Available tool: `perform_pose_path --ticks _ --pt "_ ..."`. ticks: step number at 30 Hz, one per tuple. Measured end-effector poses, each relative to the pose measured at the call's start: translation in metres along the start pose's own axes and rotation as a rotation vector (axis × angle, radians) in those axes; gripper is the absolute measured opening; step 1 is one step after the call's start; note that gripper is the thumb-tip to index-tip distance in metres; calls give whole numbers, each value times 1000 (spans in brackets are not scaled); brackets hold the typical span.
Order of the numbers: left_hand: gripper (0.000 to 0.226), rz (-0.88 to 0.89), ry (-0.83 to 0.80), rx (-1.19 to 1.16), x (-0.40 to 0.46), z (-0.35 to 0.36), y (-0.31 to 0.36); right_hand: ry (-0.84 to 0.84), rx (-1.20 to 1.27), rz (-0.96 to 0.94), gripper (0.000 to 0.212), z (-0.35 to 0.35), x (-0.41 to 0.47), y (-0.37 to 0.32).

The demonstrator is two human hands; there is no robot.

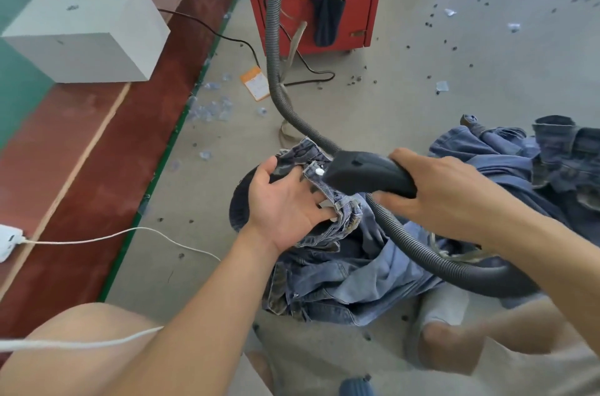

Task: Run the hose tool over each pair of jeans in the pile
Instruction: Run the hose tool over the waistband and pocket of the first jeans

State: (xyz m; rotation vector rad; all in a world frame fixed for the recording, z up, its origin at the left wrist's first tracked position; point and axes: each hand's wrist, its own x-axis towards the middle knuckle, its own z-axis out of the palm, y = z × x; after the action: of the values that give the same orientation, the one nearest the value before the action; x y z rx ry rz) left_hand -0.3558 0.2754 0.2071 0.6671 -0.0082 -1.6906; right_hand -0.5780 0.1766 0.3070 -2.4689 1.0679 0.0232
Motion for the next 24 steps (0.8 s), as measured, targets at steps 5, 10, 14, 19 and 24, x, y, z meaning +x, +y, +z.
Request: perform_pose_path --ticks 5,10,14,19,24 --pt "80 -30 70 76 -2 1 -4 2 75 -37 26 18 6 -13" --pt "27 66 237 409 -1 -5 -1 139 94 62 28 -10 24 35" --pt "26 102 405 474 1 -15 4 -87 -104 71 30 -5 23 61" --pt "26 88 482 525 1 -12 10 -147 -202 -7 26 35 22 37" --pt "25 85 422 409 -3 -11 18 -22 126 -122 30 32 25 22"
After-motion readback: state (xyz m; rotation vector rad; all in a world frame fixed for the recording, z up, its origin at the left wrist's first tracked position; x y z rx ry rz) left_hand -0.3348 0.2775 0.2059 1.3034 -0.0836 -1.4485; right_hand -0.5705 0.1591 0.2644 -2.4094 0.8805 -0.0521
